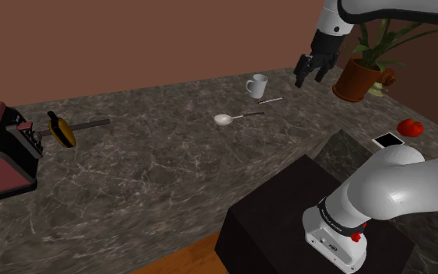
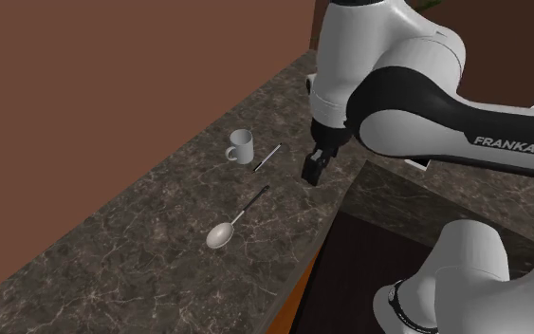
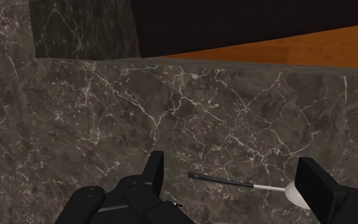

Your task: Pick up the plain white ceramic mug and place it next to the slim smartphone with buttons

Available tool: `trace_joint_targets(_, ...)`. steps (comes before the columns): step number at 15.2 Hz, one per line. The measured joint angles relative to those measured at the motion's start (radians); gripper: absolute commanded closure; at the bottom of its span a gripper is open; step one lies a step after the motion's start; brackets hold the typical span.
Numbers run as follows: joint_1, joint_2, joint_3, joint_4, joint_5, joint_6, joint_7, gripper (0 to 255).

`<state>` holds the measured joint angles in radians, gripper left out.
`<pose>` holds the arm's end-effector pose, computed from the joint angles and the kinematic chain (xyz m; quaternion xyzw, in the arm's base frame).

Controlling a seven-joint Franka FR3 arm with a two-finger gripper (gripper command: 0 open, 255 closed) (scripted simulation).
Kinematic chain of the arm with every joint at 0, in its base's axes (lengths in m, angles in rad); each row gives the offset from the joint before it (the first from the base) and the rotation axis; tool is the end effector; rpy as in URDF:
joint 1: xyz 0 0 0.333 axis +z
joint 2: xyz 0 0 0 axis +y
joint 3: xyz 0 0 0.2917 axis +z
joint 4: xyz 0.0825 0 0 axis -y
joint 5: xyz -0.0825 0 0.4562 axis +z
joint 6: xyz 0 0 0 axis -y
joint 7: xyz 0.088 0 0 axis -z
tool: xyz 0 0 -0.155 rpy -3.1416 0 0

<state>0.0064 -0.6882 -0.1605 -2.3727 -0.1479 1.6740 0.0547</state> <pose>0.4213 -0.0868 0.4809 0.9967 -0.0776 -0.0087 0.0224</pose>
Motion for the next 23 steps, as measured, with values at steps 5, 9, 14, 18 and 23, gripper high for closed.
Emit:
trace_joint_targets(5, 0.002, 0.135, -0.085, 0.031, -0.015, 0.142, -0.098, 0)
trace_joint_targets(9, 0.011, 0.262, -0.151, 0.064, -0.003, 0.265, -0.181, 0)
trace_joint_targets(14, 0.029, 0.449, -0.227, 0.154, 0.059, 0.389, -0.303, 0)
trace_joint_targets(18, 0.036, 0.601, -0.271, 0.255, 0.144, 0.450, -0.413, 0)
trace_joint_targets(23, 0.015, 0.815, -0.293, 0.408, 0.289, 0.507, -0.562, 0)
